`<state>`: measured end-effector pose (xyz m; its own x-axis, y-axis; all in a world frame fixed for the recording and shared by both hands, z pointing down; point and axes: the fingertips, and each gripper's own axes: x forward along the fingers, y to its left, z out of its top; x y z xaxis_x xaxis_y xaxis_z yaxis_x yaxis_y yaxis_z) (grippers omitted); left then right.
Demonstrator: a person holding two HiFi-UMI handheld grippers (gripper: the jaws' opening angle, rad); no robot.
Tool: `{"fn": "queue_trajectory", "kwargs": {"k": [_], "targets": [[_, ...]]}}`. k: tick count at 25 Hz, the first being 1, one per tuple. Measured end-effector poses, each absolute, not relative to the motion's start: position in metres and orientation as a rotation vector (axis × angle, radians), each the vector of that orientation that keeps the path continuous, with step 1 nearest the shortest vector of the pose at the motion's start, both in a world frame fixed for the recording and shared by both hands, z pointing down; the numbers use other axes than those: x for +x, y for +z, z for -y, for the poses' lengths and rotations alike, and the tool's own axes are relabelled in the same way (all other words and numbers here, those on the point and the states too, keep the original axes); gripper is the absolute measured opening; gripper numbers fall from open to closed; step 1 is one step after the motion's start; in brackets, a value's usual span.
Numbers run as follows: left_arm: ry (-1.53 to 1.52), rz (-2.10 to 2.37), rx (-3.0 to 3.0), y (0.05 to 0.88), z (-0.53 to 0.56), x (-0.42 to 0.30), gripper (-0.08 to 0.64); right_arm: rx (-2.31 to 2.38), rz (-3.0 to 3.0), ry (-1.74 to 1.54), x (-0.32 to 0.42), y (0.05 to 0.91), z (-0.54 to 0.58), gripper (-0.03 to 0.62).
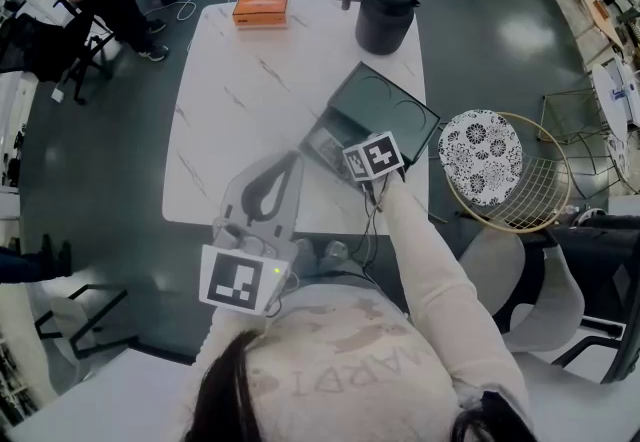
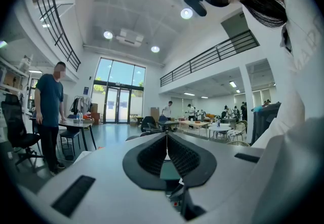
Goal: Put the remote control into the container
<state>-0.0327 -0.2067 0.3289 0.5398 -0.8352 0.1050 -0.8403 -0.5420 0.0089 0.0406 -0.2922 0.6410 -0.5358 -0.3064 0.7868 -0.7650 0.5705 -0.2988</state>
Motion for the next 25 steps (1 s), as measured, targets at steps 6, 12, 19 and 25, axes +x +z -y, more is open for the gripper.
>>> {"fn": "queue_trajectory", "kwargs": {"k": [6,12,19,25], "targets": [[0.141,1.471,2.71,0.329,0.206,-0.033,0.014,0.862,2.11,0.813,0.042,0.639,0.291,0.089],[0.142,1.467,2.711,0.33,0.204,-0.039,0.014,0.883,2.247,0.668,0.035,0.613,0.289,0.07],[0.15,1.424,2.755,0.331,0.196,-0.045,0.014,1.145,2.49,0.382,0.037,0.527,0.283,0.037],[0.131,1.319,2.807,0.333,0.18,-0.046,0.014,1.334,2.662,0.241,0.031,0.445,0.241,0.034]]}}
